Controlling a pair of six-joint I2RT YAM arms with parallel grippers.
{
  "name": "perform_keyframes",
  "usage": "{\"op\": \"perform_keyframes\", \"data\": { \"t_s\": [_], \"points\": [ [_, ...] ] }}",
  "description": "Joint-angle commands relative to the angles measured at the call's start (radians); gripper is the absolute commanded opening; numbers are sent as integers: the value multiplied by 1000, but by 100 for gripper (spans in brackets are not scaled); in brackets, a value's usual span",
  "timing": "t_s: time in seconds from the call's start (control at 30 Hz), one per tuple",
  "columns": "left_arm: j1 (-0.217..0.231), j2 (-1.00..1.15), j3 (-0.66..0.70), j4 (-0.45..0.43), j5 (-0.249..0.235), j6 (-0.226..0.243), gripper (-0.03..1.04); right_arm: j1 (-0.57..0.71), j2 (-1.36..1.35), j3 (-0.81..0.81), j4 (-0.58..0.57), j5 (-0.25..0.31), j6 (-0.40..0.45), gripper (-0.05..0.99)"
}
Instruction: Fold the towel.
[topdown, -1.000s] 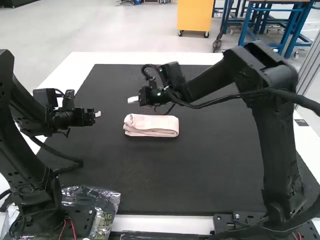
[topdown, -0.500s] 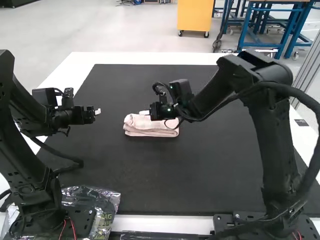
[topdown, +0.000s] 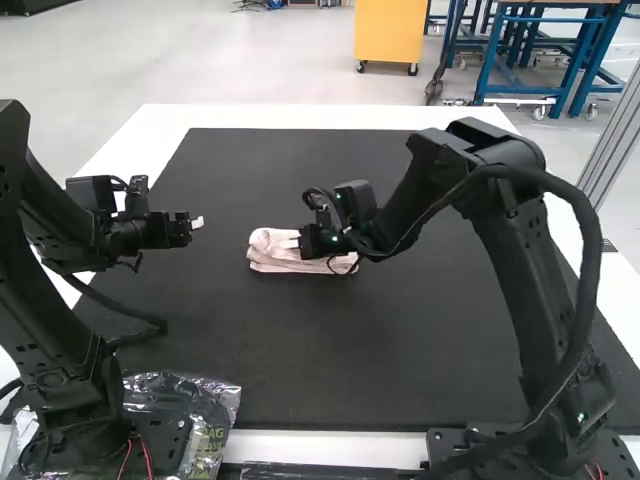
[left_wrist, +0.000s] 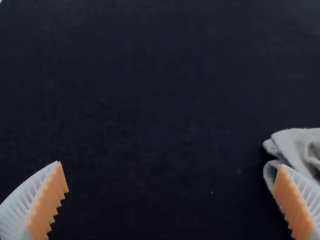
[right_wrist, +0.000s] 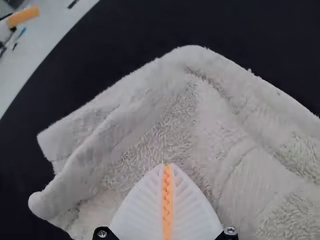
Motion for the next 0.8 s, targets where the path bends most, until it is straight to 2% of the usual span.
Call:
{"op": "perform_keyframes", "data": {
  "t_s": [0.0, 0.13, 0.3, 0.5, 0.53, 0.6, 0.67, 0.73, 0.77],
  "points": [
    [-6, -24, 4, 14, 16, -17, 97, 6, 36, 19, 6, 24, -41, -3],
    [-6, -40, 12, 41, 16, -52, 97, 6, 42, 18, 5, 24, -38, -3],
    [-14, -96, 50, 32, 14, -94, 97, -19, -88, 21, -3, 24, 19, -3],
    [-75, -201, 170, -89, 11, -127, 97, -87, -343, 47, -98, 24, 80, -2],
    [-87, -219, 192, -106, 11, -140, 97, -102, -398, 47, -110, 24, 91, 2],
    [-115, -251, 238, -147, 9, -149, 97, -134, -510, 47, -147, 27, 94, 22],
    [-141, -285, 282, -186, 6, -167, 97, -171, -625, 47, -190, 68, 91, 45],
    [-170, -320, 327, -227, 3, -173, 97, -209, -743, 45, -244, 107, 62, 79],
    [-185, -339, 346, -247, 2, -180, 97, -229, -803, 42, -274, 136, 37, 92]
  ]
}}
